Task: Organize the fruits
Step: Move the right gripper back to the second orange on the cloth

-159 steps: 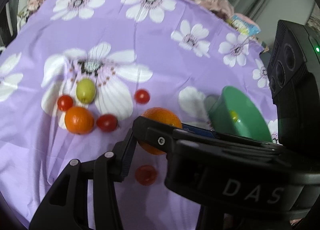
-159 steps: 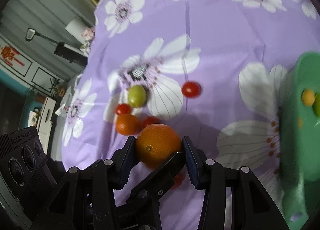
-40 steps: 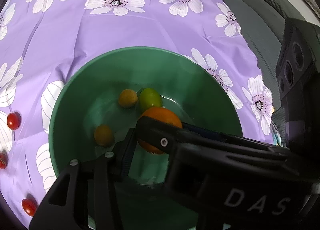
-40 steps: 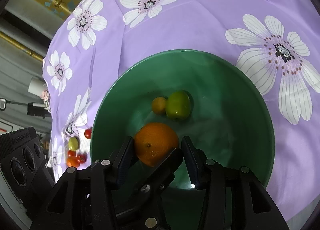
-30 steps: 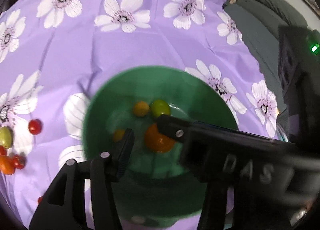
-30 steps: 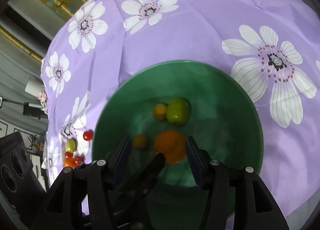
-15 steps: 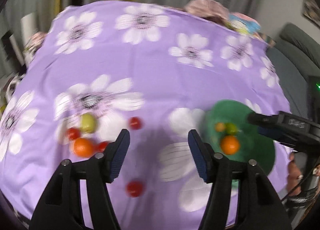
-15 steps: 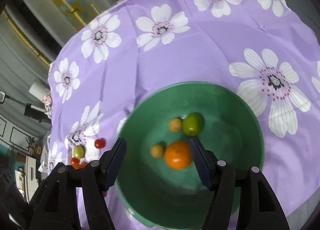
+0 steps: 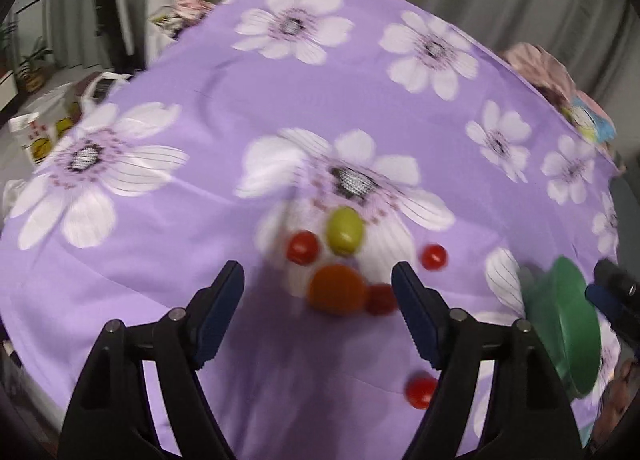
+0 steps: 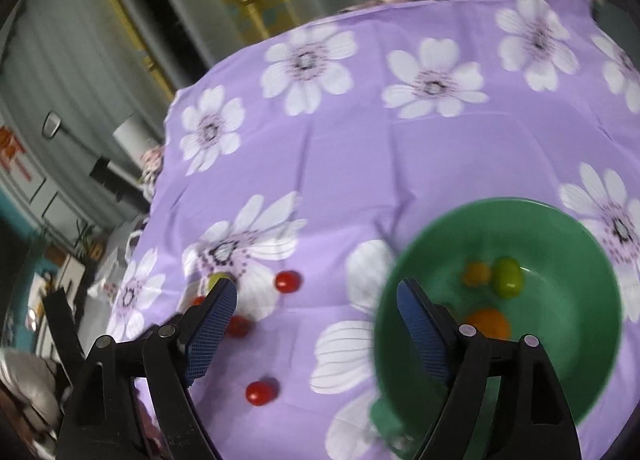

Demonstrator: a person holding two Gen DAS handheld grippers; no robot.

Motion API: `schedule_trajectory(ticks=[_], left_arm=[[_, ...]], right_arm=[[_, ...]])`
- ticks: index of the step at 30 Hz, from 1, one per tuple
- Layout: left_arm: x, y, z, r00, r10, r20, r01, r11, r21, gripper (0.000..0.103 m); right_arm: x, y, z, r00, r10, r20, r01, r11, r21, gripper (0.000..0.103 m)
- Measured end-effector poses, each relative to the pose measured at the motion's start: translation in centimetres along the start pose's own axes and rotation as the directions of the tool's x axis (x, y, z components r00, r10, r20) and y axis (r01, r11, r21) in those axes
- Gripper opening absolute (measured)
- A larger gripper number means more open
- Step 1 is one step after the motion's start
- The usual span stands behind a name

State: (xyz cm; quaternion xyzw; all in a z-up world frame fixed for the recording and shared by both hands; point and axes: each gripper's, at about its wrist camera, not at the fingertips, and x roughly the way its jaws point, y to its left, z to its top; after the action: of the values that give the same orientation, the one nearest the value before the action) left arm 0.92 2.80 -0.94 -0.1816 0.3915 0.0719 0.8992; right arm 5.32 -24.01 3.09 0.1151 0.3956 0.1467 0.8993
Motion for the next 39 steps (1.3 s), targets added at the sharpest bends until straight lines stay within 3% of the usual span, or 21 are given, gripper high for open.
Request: schedule_trajectory(ticks=[4, 8, 13, 17, 20, 23, 26, 29, 34, 37, 38, 39], left_arm=[[-0.2, 2.0, 0.6, 1.000, -0.010, 0.010, 0.010, 0.998, -0.065, 0.076], [0.2, 2.9, 0.9, 1.000, 0.030, -0.005, -0.031, 0.997, -0.076, 0.075], [0.4, 3.5, 1.0, 0.999, -0.022, -0.031, 0.018, 0.994, -0.107, 0.075], [0.8, 3.9, 1.1, 0.999, 0.038, -0.038, -0.042, 0.993, -0.109, 0.074], [0.8, 4.3, 1.2, 0.998, 0.044, -0.045, -0.049, 0.992, -0.120, 0.072], [0.7, 5.0, 1.3, 0.998, 0.036, -0.043, -0.042, 0.988, -0.152, 0.071], [0.5, 5.5, 1.3, 0.998, 0.055, -0.039, -0.061, 0.983, -0.173, 0.069], [0.3, 5.9, 1.5, 0.998, 0.053, -0.031, -0.058, 0.982, -0.180, 0.069], [-0.1, 6.8, 1.6, 0.999, 0.046, -0.026, -0.050, 0.975, -0.216, 0.066], [-0.1, 6.9, 1.7, 0.999, 0.027, -0.030, -0.033, 0.975, -0.222, 0.066], [0.0, 6.8, 1.8, 0.999, 0.027, -0.030, -0.033, 0.975, -0.218, 0.066], [0.0, 6.7, 1.8, 0.999, 0.031, -0.030, -0.036, 0.976, -0.213, 0.066]], right_arm=[[1.6, 1.4, -0.7, 0.999, -0.017, -0.038, 0.016, 1.000, -0.021, 0.083], [2.1, 2.9, -1.2, 0.999, -0.026, -0.030, 0.025, 0.998, -0.055, 0.083], [3.3, 4.8, -1.5, 0.994, 0.087, -0.064, -0.090, 0.995, -0.044, 0.083], [6.4, 7.3, -2.4, 0.977, 0.129, -0.170, -0.140, 0.988, -0.057, 0.071], [9.4, 8.8, -2.9, 0.964, 0.089, -0.249, -0.112, 0.990, -0.081, 0.058], [11.2, 9.7, -3.3, 0.949, 0.083, -0.303, -0.114, 0.990, -0.088, 0.053], [12.3, 10.3, -3.4, 0.933, 0.117, -0.340, -0.148, 0.987, -0.067, 0.052], [13.4, 10.8, -3.6, 0.934, 0.089, -0.345, -0.115, 0.992, -0.056, 0.052], [14.0, 12.1, -4.4, 0.927, 0.095, -0.362, -0.134, 0.987, -0.083, 0.052], [15.0, 12.7, -5.2, 0.920, 0.052, -0.388, -0.106, 0.987, -0.119, 0.052], [15.3, 12.8, -5.3, 0.922, 0.031, -0.387, -0.087, 0.988, -0.128, 0.045], [15.2, 12.8, -5.4, 0.926, 0.024, -0.376, -0.080, 0.988, -0.134, 0.045]])
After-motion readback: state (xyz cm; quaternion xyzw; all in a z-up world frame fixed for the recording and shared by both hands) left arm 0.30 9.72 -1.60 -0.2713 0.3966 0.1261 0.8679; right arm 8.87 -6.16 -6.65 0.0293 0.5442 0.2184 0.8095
